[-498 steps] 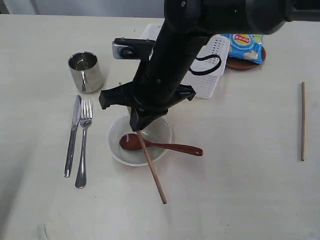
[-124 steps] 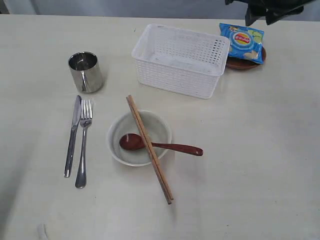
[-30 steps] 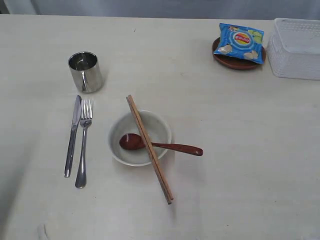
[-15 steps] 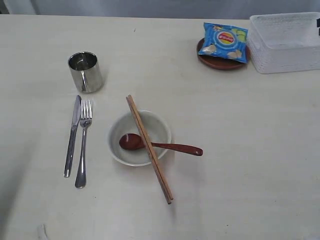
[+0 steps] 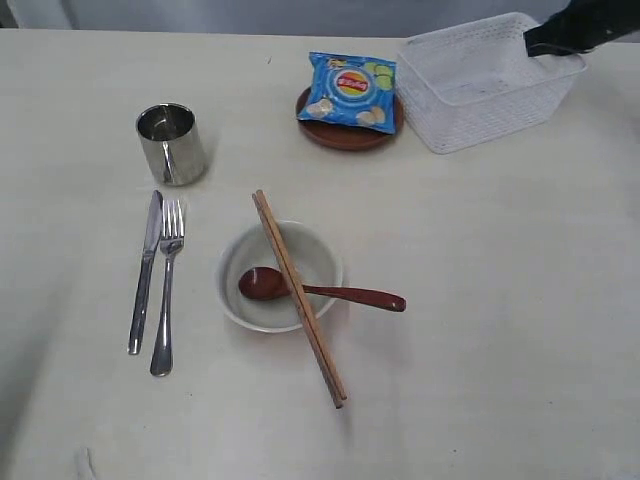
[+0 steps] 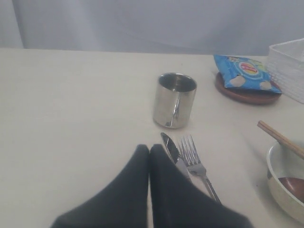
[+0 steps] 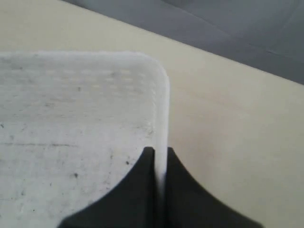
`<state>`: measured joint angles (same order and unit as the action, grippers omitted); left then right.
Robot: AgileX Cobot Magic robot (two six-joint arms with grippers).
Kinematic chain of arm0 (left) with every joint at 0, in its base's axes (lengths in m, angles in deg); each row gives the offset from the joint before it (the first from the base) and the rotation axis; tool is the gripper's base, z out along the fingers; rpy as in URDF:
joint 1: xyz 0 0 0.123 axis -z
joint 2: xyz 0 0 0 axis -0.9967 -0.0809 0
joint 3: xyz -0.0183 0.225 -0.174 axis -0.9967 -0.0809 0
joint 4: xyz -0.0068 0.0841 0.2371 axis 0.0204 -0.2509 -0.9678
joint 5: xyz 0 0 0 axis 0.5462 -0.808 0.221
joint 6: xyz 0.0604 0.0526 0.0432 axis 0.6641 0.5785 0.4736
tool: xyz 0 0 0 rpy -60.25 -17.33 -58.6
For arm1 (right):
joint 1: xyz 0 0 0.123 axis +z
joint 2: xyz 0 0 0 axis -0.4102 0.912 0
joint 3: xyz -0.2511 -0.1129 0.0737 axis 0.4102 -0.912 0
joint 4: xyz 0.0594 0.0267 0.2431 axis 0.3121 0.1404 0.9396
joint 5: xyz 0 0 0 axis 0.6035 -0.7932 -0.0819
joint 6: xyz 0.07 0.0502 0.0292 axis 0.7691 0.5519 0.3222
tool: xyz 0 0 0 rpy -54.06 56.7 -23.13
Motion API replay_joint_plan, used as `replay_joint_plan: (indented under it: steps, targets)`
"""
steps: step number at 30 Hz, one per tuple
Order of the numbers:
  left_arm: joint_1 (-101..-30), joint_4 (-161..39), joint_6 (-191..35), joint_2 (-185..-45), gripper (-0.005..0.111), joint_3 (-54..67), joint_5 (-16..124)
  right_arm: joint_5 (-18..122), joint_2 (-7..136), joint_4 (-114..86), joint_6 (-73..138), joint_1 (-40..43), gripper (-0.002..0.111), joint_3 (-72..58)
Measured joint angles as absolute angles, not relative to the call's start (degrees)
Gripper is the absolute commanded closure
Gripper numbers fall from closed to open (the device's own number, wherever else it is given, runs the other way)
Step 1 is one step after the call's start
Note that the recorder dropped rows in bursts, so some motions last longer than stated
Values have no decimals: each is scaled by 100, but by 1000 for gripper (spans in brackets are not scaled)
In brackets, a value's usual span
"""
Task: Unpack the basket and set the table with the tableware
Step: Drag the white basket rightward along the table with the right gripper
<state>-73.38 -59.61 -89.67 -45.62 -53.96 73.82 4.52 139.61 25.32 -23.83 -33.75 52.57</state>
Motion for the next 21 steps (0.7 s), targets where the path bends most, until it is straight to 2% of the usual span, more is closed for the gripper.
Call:
replay_joint_plan:
  steps: [12, 21]
  targets:
    - [-7338, -5961, -8967, -4562, 107, -5396, 7382, 201, 13886, 2094, -2023, -2567, 109, 5272]
    - [-7338, -5961, -8967, -4562, 107, -5396, 7382, 195, 13482, 1053, -277, -2796, 109, 5172]
